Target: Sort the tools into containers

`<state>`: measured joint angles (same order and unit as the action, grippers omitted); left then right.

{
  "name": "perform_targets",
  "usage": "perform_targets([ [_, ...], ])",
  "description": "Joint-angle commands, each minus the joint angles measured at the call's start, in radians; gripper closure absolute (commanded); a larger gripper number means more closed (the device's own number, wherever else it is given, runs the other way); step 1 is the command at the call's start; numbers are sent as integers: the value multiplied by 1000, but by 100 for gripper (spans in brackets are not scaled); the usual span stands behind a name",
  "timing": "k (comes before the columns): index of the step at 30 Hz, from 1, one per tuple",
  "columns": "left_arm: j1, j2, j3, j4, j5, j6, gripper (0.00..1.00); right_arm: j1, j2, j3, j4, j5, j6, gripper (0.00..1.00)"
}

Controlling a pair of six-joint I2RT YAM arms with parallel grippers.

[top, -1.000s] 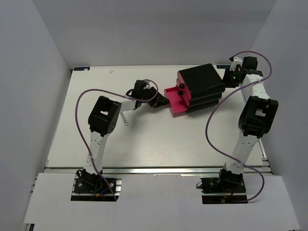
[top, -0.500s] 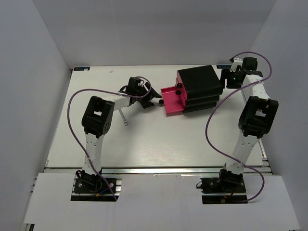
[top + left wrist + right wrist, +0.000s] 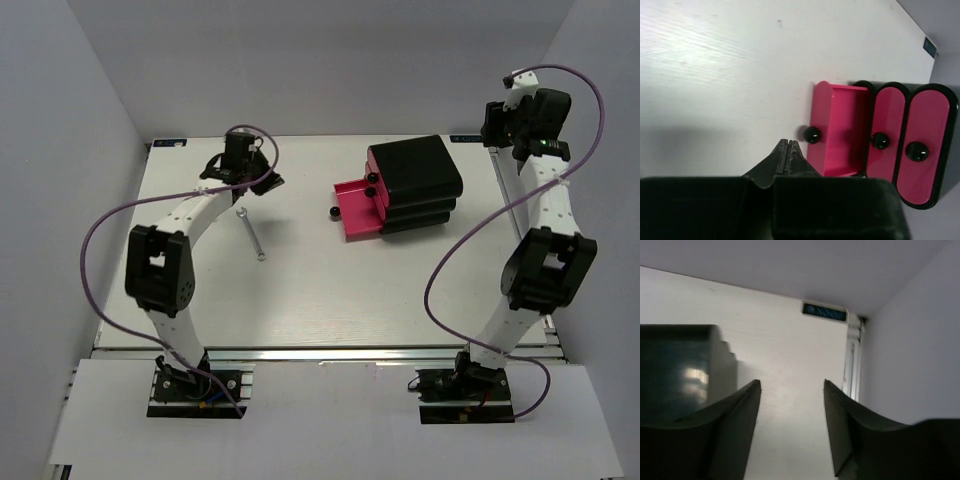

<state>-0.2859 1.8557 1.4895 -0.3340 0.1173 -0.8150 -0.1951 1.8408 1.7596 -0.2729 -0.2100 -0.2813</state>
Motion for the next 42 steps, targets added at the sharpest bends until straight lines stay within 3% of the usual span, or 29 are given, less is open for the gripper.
perform_targets([
  [1,34,-142,-95,-71,-99,83,100,44,-146,-75,165,-379,-74,47],
  [2,40,-214,-121,-73,-123,98,100,75,-181,-89,159,-453,-125,60],
  [3,47,-251,-148,-79,-175,112,100,120,-190,-94,126,-513,-162,67],
  [5,60,-355,-222,-97,-212,143,100,316,-204,-94,-10,-536,-247,84],
  [6,68,-386,-244,-121,-222,151,89,394,-203,-97,-43,-504,-249,88],
  [7,74,-417,-285,-137,-241,158,78,536,-198,-106,-70,-452,-240,89],
  [9,80,-511,-333,-181,-257,158,53,658,-170,-127,-74,-410,-141,88],
  [13,83,-691,-458,-237,-315,126,35,920,-57,-94,-78,-196,52,73],
  [16,83,-838,-546,-283,-350,91,29,1012,90,-3,-150,-62,216,62],
  [21,86,-990,-621,-387,-389,65,28,1111,314,190,-212,153,344,46],
  [26,86,-1101,-647,-473,-401,39,27,1160,429,254,-164,202,383,40],
  [42,85,-1231,-644,-638,-398,42,26,1183,659,448,17,423,373,41],
])
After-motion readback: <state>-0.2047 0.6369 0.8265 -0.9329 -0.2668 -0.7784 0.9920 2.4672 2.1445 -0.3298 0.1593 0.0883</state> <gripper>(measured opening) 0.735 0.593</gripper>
